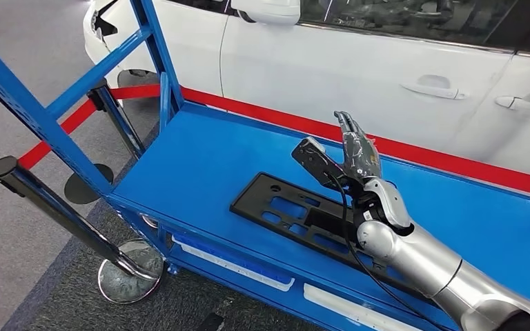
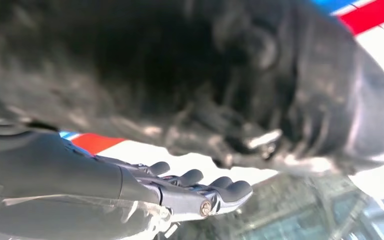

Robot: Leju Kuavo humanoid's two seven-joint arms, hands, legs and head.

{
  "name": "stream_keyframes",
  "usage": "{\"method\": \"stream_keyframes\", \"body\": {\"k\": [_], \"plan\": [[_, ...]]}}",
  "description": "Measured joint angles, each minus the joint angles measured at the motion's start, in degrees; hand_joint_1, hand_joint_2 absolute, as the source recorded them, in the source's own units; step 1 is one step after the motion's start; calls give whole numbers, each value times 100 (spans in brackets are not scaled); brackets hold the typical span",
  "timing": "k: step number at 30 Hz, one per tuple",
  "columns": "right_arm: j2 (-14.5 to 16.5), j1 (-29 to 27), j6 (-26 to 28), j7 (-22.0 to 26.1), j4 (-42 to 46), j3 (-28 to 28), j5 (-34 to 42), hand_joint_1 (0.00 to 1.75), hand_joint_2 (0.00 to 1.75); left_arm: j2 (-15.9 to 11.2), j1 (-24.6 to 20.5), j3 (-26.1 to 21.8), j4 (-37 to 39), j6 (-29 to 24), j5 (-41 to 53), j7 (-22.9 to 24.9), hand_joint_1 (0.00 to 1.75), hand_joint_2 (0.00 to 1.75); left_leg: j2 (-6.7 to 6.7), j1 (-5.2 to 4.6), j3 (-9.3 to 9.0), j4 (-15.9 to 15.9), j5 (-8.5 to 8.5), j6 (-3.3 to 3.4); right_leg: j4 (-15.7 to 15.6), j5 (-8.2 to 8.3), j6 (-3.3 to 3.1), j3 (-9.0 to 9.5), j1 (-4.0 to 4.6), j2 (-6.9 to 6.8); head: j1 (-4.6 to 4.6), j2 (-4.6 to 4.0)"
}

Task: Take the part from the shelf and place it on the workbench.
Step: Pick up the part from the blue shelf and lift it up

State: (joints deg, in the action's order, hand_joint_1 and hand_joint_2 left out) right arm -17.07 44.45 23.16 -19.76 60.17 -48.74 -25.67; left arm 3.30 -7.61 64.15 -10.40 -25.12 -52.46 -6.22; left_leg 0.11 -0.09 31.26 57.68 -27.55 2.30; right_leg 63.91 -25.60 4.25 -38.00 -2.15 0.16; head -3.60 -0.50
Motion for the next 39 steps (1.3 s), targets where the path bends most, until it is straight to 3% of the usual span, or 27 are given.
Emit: {"method": "stream_keyframes", "body": {"k": [2,4,6,8,10,11,12,13,14,16,19,22,25,26,27,28,30,32,36,38,39], "plan": [[13,2,24,4,70,5,19,0,0,-8,-2,0,1,-2,-9,3,0,0,-5,10,72,163,-104,-84,-214,-8,-88,112,14,25,17,0],[23,-2,45,4,127,13,29,0,0,-10,-1,0,2,-4,-12,2,0,0,-9,3,113,204,-134,-120,-179,-31,-252,85,31,45,10,0],[28,1,58,3,194,19,33,0,0,-10,2,0,2,-5,-10,1,0,0,-11,13,155,302,-218,-156,-179,-34,-333,79,36,46,-6,0],[33,9,65,3,291,24,34,0,0,-9,-13,1,2,0,-7,1,0,0,-9,24,370,789,-491,-191,-192,-32,-385,84,45,48,-20,0],[35,9,70,3,367,29,34,0,0,-8,-46,2,2,6,-1,-2,0,0,-9,22,720,1496,-776,-189,-198,-36,-402,87,73,45,-23,0],[35,5,72,1,399,31,35,0,0,-8,-60,2,2,8,3,-4,0,0,-10,16,837,1712,-805,-168,-198,-41,-410,92,93,43,-22,0],[35,1,77,0,434,31,40,0,0,-8,-66,2,2,8,5,-8,0,0,-11,5,861,1728,-722,-133,-198,-47,-420,102,113,43,-21,0],[35,-2,90,0,478,31,48,0,0,-8,-65,3,2,8,3,-10,0,0,-12,-13,793,1548,-544,-88,-199,-54,-430,121,129,48,-21,0],[35,-4,123,2,529,33,53,0,0,-8,-56,3,2,7,-3,-11,0,0,-15,-40,650,1205,-307,-34,-204,-61,-440,147,140,54,-20,0],[36,-25,298,-5,641,38,2,0,0,-8,-32,4,2,-7,-38,-5,0,0,-27,-103,366,566,11,60,-242,-61,-442,189,147,66,-16,0],[41,-149,710,-74,876,49,-235,0,0,-8,-22,4,2,-55,-98,14,0,0,-34,-162,220,207,54,120,-321,-10,-378,189,132,62,-29,0],[40,-313,955,-116,1219,87,-460,0,0,12,-19,4,2,-93,-151,27,0,0,-12,-107,70,-86,120,109,-191,-119,-311,126,149,35,-22,0],[51,-461,1046,-121,1552,143,-592,0,0,31,-11,4,2,-102,-176,47,0,0,9,-94,19,-167,160,119,716,-556,-261,-282,156,27,-7,0],[54,-517,1054,-125,1636,152,-610,0,0,34,-10,4,2,-102,-181,49,0,0,11,-93,22,-159,156,120,970,-626,-246,-405,151,25,-7,0],[53,-567,1064,-127,1712,161,-629,0,44,38,-9,4,2,-104,-188,50,0,0,11,-90,24,-144,148,116,1040,-595,-231,-440,143,22,-6,0],[52,-602,1082,-128,1786,174,-661,0,87,41,-8,4,2,-108,-198,51,0,0,10,-85,28,-120,134,106,904,-473,-217,-372,132,17,-5,0],[52,-656,1145,-131,1965,218,-793,0,175,45,-10,4,2,-123,-221,54,0,0,9,-74,44,-30,76,60,214,-154,-195,-12,107,-3,-6,0],[54,-778,1200,-184,2197,276,-1053,0,175,45,-15,3,2,-157,-250,60,0,0,6,-84,92,90,8,2,-259,-42,-250,240,113,-9,-8,0],[41,-1241,1210,-410,2737,415,-1892,0,175,43,-16,1,2,-239,-309,82,0,0,1,-88,153,179,-67,-82,-329,-45,-414,261,129,-1,-12,0],[39,-1472,1194,-493,3024,479,-2252,0,175,40,-27,-3,2,-273,-336,103,0,0,0,-65,290,518,-303,-152,-363,-27,-471,275,109,-2,-32,0],[39,-1577,1185,-520,3156,506,-2367,0,175,40,-34,-5,2,-286,-344,113,0,0,0,-49,417,840,-477,-186,-369,-24,-483,277,108,-3,-41,0]]}}
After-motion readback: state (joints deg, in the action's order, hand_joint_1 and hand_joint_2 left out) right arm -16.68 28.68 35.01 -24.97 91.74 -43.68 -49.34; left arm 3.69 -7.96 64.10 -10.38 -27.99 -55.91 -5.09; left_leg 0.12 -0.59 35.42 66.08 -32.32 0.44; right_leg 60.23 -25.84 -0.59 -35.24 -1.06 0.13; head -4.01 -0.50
